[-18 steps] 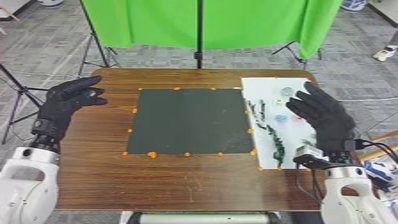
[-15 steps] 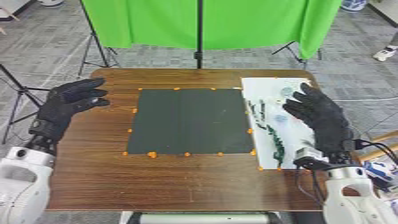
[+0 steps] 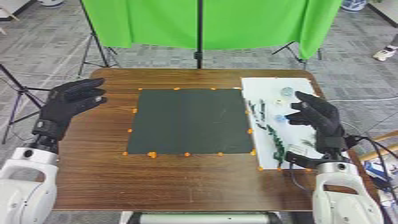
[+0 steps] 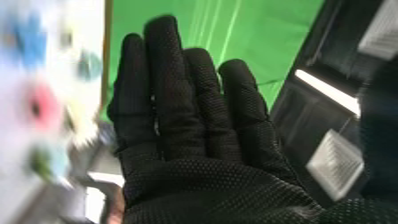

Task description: Arrange flowers

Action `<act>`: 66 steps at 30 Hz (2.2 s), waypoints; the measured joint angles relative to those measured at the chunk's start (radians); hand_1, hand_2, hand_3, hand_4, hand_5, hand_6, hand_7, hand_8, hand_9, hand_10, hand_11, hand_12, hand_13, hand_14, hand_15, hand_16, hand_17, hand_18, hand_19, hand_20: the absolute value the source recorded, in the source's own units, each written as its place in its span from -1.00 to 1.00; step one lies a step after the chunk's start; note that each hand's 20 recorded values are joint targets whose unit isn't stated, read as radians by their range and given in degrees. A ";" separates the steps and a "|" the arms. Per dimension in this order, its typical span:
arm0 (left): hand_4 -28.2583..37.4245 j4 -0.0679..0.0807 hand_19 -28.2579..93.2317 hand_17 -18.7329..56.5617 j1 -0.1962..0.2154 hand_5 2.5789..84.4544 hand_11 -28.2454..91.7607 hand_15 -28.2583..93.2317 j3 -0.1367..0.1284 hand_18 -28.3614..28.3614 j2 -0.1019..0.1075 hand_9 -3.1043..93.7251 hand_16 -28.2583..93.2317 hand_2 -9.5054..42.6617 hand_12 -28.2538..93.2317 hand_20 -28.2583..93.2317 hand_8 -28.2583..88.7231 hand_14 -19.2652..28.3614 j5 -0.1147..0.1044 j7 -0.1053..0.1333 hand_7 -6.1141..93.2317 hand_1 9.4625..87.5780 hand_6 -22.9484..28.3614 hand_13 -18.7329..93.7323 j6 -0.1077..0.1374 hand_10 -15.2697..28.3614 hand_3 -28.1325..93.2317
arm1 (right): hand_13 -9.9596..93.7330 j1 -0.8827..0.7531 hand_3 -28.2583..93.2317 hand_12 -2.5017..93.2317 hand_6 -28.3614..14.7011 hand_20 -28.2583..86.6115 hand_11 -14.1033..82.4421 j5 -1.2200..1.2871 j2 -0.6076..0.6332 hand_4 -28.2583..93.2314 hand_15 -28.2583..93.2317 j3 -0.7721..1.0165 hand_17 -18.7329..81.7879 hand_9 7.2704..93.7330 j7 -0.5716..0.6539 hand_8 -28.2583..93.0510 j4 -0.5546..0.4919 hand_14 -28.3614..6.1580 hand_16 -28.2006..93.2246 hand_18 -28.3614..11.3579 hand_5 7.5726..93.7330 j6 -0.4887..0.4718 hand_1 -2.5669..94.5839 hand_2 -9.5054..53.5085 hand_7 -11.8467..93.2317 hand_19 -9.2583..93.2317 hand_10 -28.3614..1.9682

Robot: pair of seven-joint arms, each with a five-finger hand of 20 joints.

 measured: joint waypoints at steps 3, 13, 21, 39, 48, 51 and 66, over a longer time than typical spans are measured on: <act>-0.44 0.000 0.10 -0.04 0.006 0.17 -0.21 -0.03 0.000 0.63 0.002 0.16 -0.55 -0.89 -0.33 -0.17 -0.61 0.56 0.000 -0.002 -0.60 -0.11 0.06 0.24 -0.025 0.32 0.39 | 0.48 0.011 0.42 -0.38 -0.03 0.41 -0.18 -0.149 0.019 -1.00 0.18 -0.006 0.05 0.20 0.129 -0.63 -0.009 -0.25 -0.13 -0.69 0.08 0.025 -0.53 -1.00 -0.52 0.51 -0.36; -0.44 -0.009 0.11 -0.04 0.019 0.17 -0.21 -0.03 0.009 0.63 0.027 0.16 -0.55 -0.88 -0.33 -0.18 -0.61 0.56 0.016 -0.020 -0.61 -0.11 0.06 0.24 -0.042 0.32 0.39 | 0.60 -0.002 0.47 -0.33 -0.08 0.46 -0.11 -0.599 0.073 -0.98 0.41 -0.020 0.18 0.39 0.440 -0.60 -0.113 -0.04 -0.08 -0.70 0.25 -0.162 -0.45 -1.00 -0.51 0.76 -0.40; -0.44 -0.024 0.11 -0.04 0.030 0.16 -0.21 -0.03 0.004 0.63 0.045 0.16 -0.55 -0.88 -0.33 -0.19 -0.61 0.56 0.019 -0.030 -0.61 -0.12 0.07 0.24 -0.042 0.32 0.39 | 0.68 0.062 0.43 -0.23 -0.17 0.47 0.02 -0.846 0.129 -0.88 0.55 -0.154 0.35 0.43 0.699 -0.56 -0.166 0.17 -0.02 -0.59 0.26 -0.286 -0.32 -1.00 -0.46 0.95 -0.35; -0.44 -0.044 0.10 -0.05 0.041 0.16 -0.21 -0.04 -0.003 0.63 0.085 0.15 -0.55 -0.89 -0.33 -0.20 -0.60 0.57 0.029 -0.053 -0.61 -0.12 0.07 0.23 -0.054 0.32 0.40 | 1.00 0.193 0.36 -0.18 -0.13 0.37 0.24 -0.816 0.176 -0.85 0.44 -0.257 0.75 0.71 0.812 -0.64 -0.141 0.56 0.05 -0.10 0.45 -0.568 -0.30 -1.00 -0.13 1.00 -0.18; -0.44 -0.050 0.10 -0.05 0.054 0.15 -0.22 -0.04 -0.011 0.63 0.084 0.14 -0.55 -0.89 -0.33 -0.19 -0.60 0.57 0.027 -0.061 -0.61 -0.13 0.07 0.22 -0.054 0.33 0.40 | 1.00 0.210 0.32 -0.21 -0.13 0.31 0.26 -0.776 0.176 -0.81 0.44 -0.277 0.77 0.72 0.860 -0.65 -0.107 0.57 0.02 -0.05 0.47 -0.696 -0.27 -1.00 -0.10 1.00 -0.18; -0.44 -0.050 0.10 -0.05 0.059 0.15 -0.22 -0.04 -0.014 0.63 0.083 0.14 -0.55 -0.89 -0.33 -0.19 -0.60 0.57 0.027 -0.065 -0.62 -0.13 0.07 0.22 -0.055 0.33 0.40 | 1.00 0.212 0.31 -0.22 -0.13 0.31 0.26 -0.761 0.176 -0.80 0.45 -0.287 0.77 0.72 0.872 -0.65 -0.096 0.57 0.01 -0.05 0.47 -0.709 -0.26 -1.00 -0.09 1.00 -0.18; -0.44 -0.050 0.09 -0.06 0.061 0.15 -0.21 -0.04 -0.014 0.63 0.082 0.14 -0.55 -0.89 -0.33 -0.19 -0.60 0.57 0.025 -0.069 -0.62 -0.13 0.07 0.22 -0.057 0.33 0.40 | 1.00 0.155 0.35 -0.22 -0.11 0.32 0.32 -0.790 0.174 -0.76 0.47 -0.235 0.78 0.71 0.866 -0.67 -0.115 0.58 -0.02 -0.04 0.41 -0.635 -0.20 -1.00 -0.01 1.00 -0.16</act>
